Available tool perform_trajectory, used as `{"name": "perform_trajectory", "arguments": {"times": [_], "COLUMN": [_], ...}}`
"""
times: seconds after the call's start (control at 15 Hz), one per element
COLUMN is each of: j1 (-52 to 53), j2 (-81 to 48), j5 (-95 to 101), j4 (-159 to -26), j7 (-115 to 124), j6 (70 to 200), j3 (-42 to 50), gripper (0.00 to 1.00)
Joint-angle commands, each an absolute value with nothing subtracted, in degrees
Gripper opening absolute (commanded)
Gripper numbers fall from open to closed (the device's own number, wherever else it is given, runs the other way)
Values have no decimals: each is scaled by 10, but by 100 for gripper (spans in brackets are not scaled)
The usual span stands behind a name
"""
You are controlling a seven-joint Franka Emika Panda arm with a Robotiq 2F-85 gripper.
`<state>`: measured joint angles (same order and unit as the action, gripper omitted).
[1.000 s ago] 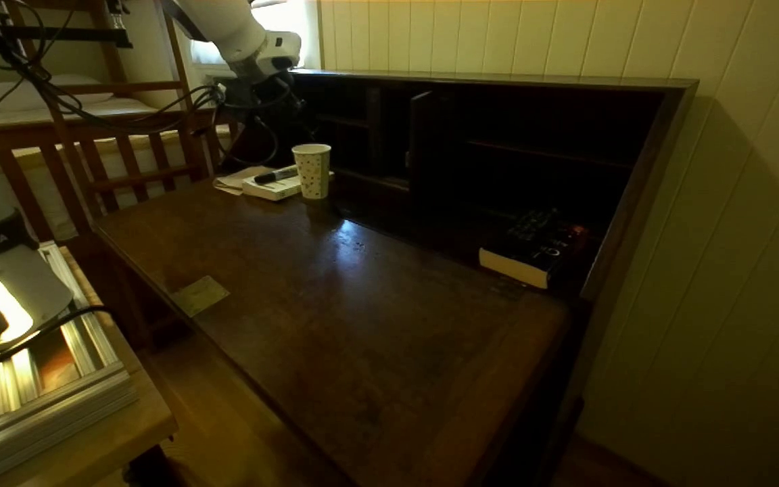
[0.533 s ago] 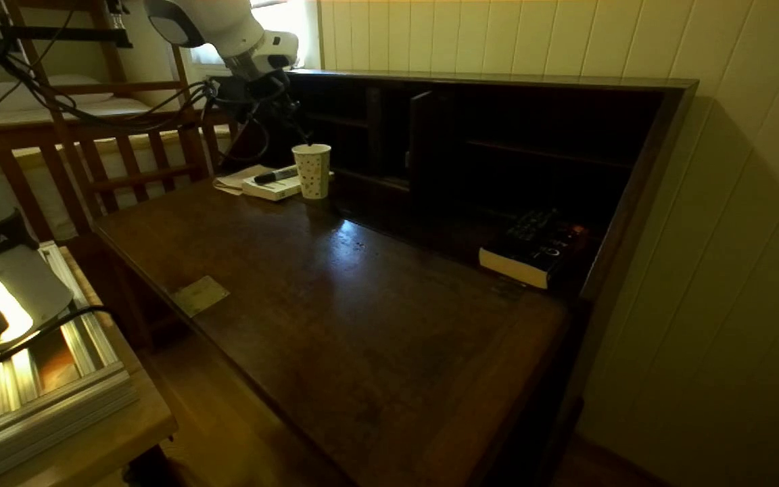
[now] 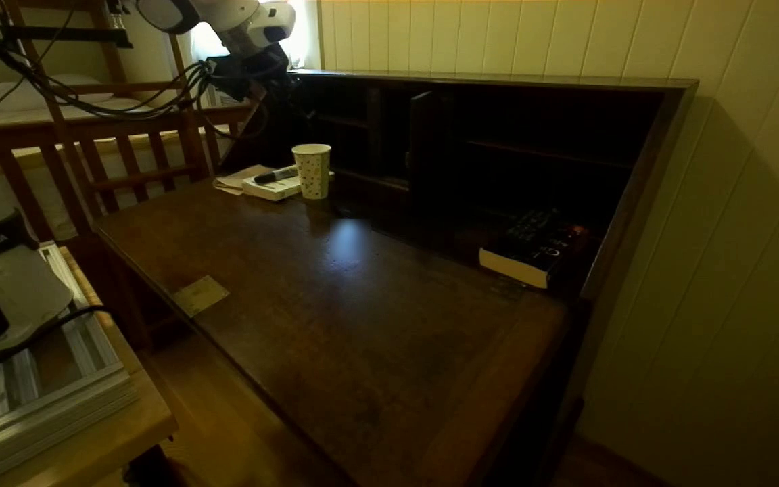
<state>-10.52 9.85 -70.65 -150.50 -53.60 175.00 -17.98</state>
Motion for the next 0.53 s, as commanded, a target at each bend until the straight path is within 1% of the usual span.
{"name": "perform_trajectory", "arguments": {"times": [0.0,0.07,0.13,0.2,0.33,0.47], "j1": [-137,-77,-77,-102,-88,-85], "j2": [143,148,154,117,128,131], "j5": [-602,-547,-507,-574,-532,-529], "j4": [-1539,-1547,-1549,-1524,-1530,-1531], "j7": [-448,-405,-377,-436,-402,-399], "j6": [1691,1689,1685,1706,1700,1699], "j3": [-185,-118,-110,-146,-121,-119], "gripper": [100,100,100,100,100,100]}}
